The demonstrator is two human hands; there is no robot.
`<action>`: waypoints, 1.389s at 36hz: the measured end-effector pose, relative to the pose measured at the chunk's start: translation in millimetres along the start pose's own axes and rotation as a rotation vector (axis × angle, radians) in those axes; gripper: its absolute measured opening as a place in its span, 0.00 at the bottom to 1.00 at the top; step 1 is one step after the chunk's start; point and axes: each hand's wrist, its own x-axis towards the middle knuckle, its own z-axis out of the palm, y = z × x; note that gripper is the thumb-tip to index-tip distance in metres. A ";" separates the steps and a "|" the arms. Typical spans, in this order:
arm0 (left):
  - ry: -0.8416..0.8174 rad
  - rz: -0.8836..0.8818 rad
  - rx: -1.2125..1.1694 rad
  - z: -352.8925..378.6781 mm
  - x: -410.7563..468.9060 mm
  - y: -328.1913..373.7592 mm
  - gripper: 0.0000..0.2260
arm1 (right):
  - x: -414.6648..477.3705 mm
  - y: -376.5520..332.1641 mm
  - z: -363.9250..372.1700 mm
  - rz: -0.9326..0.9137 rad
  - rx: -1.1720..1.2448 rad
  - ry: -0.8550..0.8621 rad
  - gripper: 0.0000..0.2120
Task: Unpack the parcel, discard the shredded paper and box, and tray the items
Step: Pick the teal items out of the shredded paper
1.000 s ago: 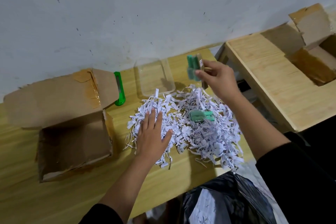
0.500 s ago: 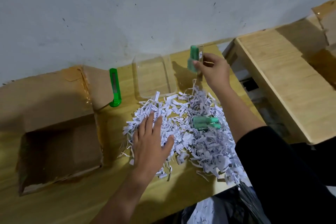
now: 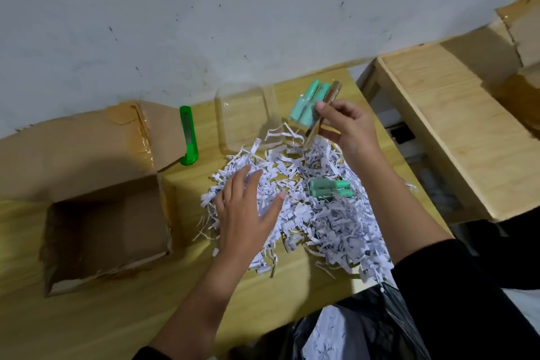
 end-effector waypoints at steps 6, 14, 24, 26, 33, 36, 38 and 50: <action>0.090 0.059 -0.200 -7.4 8.5 10.6 0.24 | -28.3 14.2 1.9 0.047 -0.037 -0.076 0.03; -0.064 0.135 -0.397 -7.9 4.0 9.8 0.16 | -44.9 25.0 9.3 0.100 -0.074 -0.078 0.02; 0.024 0.157 -0.379 -7.0 7.6 -1.4 0.09 | -23.5 8.8 2.4 0.075 -0.073 0.024 0.04; 0.042 0.158 -0.349 -9.2 10.0 -5.3 0.08 | -4.8 2.3 -3.3 0.014 -0.110 0.111 0.05; 0.038 0.250 -0.204 -0.9 16.4 -19.6 0.11 | 54.4 5.6 -8.7 -0.218 -0.643 0.248 0.12; 0.013 0.268 -0.130 5.4 13.3 -20.8 0.12 | 65.9 19.0 -6.5 -0.246 -0.891 0.224 0.13; -0.008 0.273 -0.102 9.6 9.9 -22.6 0.12 | 72.9 27.7 -5.3 -0.266 -1.027 0.217 0.15; -0.069 0.231 -0.123 13.5 7.6 -18.3 0.15 | 56.5 26.0 -2.3 -0.358 -1.170 -0.024 0.20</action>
